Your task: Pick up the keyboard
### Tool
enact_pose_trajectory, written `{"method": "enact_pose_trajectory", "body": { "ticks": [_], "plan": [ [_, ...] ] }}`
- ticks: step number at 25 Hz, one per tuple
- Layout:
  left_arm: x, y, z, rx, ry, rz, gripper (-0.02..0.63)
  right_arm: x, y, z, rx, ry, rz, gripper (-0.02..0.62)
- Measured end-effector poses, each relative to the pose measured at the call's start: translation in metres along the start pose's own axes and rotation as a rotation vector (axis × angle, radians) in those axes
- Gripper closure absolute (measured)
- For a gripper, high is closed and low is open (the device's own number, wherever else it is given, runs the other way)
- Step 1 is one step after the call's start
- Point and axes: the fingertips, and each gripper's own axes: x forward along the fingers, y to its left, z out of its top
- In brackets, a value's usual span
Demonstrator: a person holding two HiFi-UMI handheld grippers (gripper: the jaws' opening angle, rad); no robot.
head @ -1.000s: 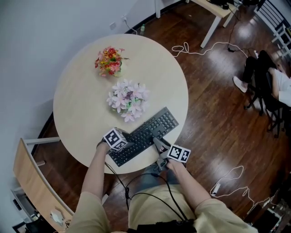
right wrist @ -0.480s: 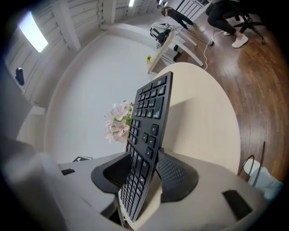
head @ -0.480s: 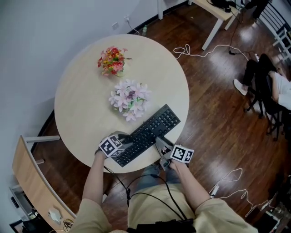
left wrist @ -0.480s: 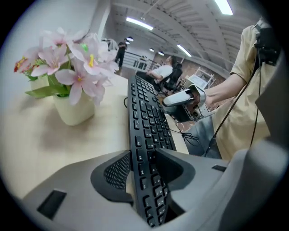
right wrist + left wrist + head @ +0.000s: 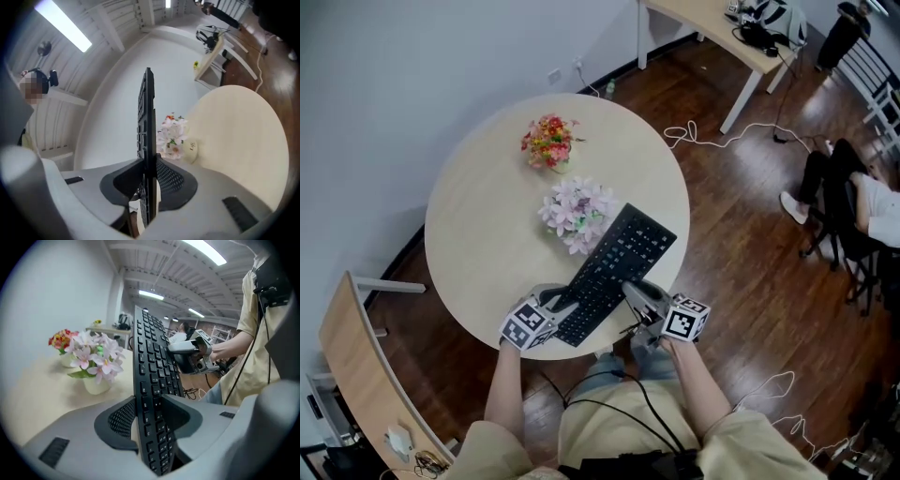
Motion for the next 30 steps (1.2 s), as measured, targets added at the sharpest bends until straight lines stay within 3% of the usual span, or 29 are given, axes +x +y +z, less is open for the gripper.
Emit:
{"method": "enact_pose_trajectory", "body": {
  "ticks": [3, 7, 12, 16, 22, 29, 30],
  "plan": [
    [-0.03, 0.0, 0.032, 0.011, -0.12, 0.09, 0.445, 0.01, 0.05, 0.04, -0.199, 0.011, 0.091, 0.491],
    [-0.072, -0.002, 0.082, 0.036, -0.278, 0.229, 0.445, 0.024, 0.14, 0.083, -0.481, 0.015, 0.296, 0.497],
    [-0.124, -0.006, 0.116, 0.044, -0.46, 0.381, 0.446, 0.037, 0.238, 0.097, -0.73, 0.01, 0.526, 0.499],
    [-0.152, -0.024, 0.137, 0.052, -0.563, 0.403, 0.448, 0.028, 0.283, 0.109, -0.797, 0.006, 0.638, 0.499],
    [-0.185, -0.047, 0.15, 0.101, -0.651, 0.449, 0.448, 0.016, 0.322, 0.117, -0.789, -0.037, 0.776, 0.499],
    [-0.192, -0.05, 0.146, 0.097, -0.642, 0.491, 0.453, 0.018, 0.331, 0.112, -0.784, -0.017, 0.836, 0.499],
    [-0.192, -0.053, 0.145, 0.101, -0.631, 0.487, 0.48, 0.019, 0.331, 0.11, -0.782, -0.014, 0.84, 0.499]
  ]
}}
